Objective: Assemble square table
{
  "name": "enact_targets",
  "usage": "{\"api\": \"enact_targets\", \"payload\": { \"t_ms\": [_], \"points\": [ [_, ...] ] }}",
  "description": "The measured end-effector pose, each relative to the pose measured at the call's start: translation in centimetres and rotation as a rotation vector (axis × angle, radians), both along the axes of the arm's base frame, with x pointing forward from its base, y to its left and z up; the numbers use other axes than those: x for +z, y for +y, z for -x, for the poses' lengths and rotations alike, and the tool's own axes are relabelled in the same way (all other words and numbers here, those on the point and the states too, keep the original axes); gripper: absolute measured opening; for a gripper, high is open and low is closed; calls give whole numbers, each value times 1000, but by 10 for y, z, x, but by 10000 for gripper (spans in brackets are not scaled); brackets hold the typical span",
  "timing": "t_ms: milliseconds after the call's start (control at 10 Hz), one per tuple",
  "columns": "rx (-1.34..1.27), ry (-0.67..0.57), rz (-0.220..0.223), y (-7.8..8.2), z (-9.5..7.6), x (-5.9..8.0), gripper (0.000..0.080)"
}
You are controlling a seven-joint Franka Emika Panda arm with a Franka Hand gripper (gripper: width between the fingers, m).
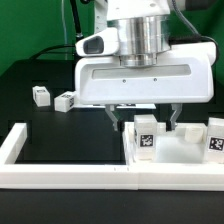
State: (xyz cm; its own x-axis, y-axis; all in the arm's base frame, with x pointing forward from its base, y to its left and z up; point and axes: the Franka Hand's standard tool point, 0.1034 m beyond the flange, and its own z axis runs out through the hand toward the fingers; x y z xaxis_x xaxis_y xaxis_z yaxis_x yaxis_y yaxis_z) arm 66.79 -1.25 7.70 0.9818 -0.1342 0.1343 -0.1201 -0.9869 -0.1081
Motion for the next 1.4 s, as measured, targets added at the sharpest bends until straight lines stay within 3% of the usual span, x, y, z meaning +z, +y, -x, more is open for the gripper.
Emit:
{"api": "enact_targets", "payload": {
  "t_ms": [300,500,800,900,1000,1200,1400],
  "points": [
    [17,-5,-4,4,0,-2,644],
    [-87,4,-20,3,0,-2,292],
    [-358,28,-61,1,0,-2,295],
    [-599,52,-87,0,0,-2,295],
    [-768,74,-119,0,1,-2,295],
    [-1162,147,-246,5,3,-4,295],
    [-1266,165,-274,5,4,-5,295]
  ]
}}
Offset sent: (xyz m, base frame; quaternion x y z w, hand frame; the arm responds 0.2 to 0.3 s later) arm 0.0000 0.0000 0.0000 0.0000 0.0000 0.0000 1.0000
